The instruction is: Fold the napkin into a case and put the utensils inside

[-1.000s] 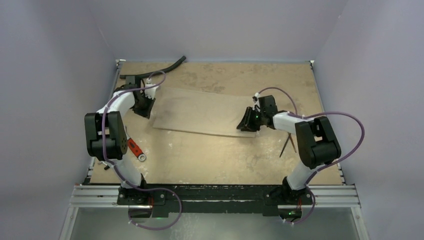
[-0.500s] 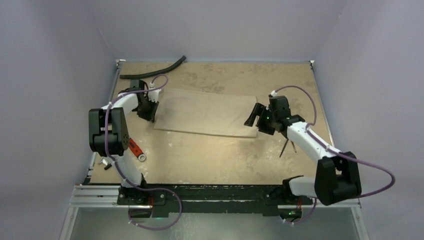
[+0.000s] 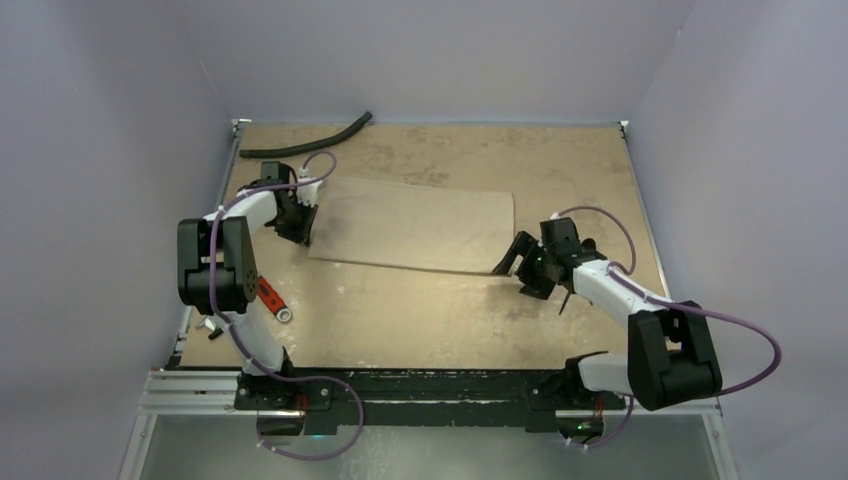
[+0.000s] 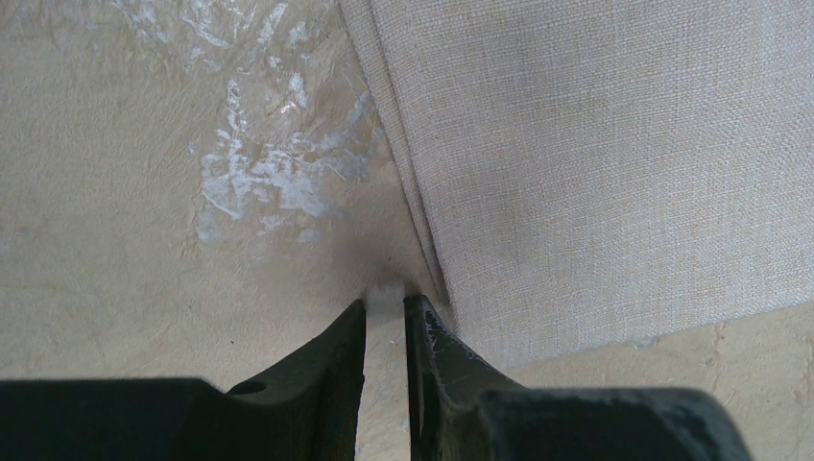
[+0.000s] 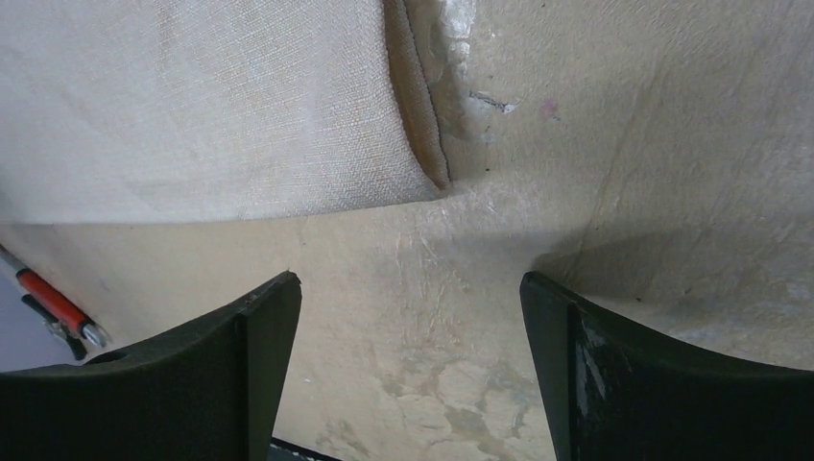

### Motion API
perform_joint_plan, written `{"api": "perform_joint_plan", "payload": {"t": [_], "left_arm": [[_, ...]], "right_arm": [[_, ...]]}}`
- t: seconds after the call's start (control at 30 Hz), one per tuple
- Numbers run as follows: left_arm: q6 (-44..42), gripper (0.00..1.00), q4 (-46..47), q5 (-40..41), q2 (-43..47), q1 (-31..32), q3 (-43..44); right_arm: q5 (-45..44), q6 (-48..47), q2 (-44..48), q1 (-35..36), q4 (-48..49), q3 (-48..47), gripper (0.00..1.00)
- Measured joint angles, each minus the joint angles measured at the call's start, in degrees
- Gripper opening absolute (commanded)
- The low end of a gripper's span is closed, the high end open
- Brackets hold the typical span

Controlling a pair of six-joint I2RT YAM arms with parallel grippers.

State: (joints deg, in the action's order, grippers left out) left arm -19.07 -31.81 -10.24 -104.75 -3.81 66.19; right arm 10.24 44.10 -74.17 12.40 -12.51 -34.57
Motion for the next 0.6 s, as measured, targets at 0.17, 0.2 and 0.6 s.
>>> {"api": "perform_joint_plan", "payload": {"t": [0.17, 0.2, 0.6], "left_arm": [[0.0, 0.18, 1.14, -0.11, 0.44, 0.04, -0.85], [0.0, 0.17, 1.29, -0.22, 0.46, 0.07, -0.92], [-0.02, 0.15, 4.85, -0.5, 0.7, 1.11, -2.01]], "right_arm": [[1.27, 1.84, -0.46, 0.0, 2.14, 0.57, 0.87], [1.31, 2.1, -0.46, 0.0, 2.4, 0.59, 0.87], [0.33, 5.4, -0.96, 0.0, 5.35, 1.53, 0.76]]}}
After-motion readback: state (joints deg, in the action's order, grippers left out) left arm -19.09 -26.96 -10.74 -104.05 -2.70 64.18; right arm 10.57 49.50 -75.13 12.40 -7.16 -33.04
